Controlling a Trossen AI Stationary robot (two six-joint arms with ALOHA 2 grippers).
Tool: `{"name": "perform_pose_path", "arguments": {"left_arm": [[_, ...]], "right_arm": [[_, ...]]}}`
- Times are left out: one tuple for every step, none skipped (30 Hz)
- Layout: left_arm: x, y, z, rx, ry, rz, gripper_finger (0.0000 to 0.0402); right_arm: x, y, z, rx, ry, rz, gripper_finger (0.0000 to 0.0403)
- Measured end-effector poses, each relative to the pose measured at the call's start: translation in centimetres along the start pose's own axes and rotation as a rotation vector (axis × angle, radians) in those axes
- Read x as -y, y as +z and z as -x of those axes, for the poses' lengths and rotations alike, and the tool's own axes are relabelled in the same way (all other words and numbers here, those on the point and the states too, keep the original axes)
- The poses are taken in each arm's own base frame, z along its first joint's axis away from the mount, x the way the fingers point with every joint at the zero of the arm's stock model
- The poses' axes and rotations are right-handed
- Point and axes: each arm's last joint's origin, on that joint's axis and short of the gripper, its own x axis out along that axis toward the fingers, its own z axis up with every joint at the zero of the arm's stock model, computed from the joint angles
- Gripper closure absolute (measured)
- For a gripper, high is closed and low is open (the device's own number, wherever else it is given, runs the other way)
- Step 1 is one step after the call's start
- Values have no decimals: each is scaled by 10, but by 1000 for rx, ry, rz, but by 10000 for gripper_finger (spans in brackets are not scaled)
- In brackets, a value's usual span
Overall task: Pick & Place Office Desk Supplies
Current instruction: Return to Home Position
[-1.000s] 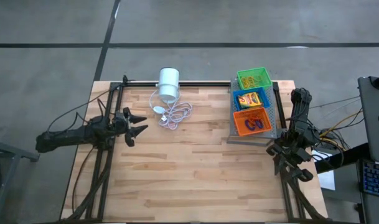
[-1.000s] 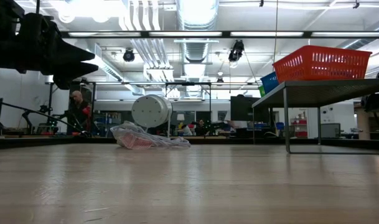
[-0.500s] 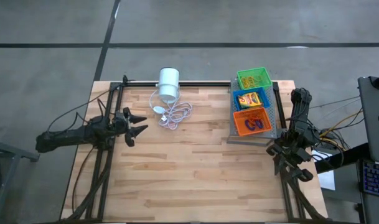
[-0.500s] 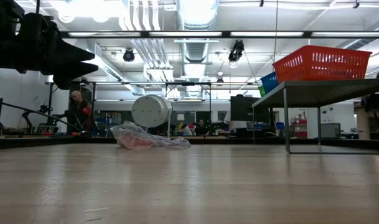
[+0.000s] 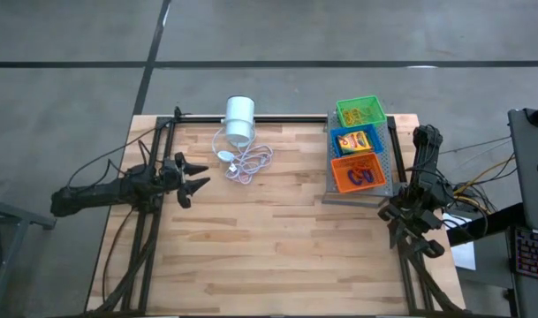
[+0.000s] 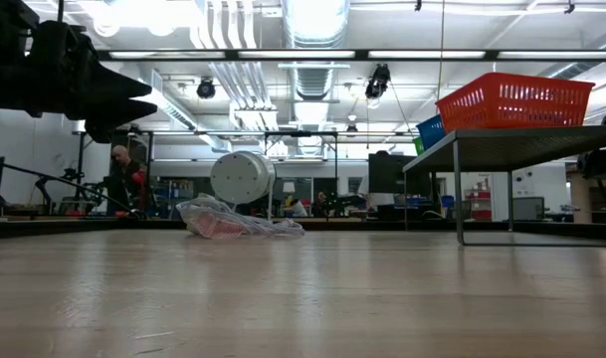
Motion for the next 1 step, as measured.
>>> {"name": "perform_pose_path", "arguments": {"left_arm": [[0, 0, 0, 0, 0, 0, 190]], "right_arm": [[0, 0, 0, 0, 0, -1, 216]]}}
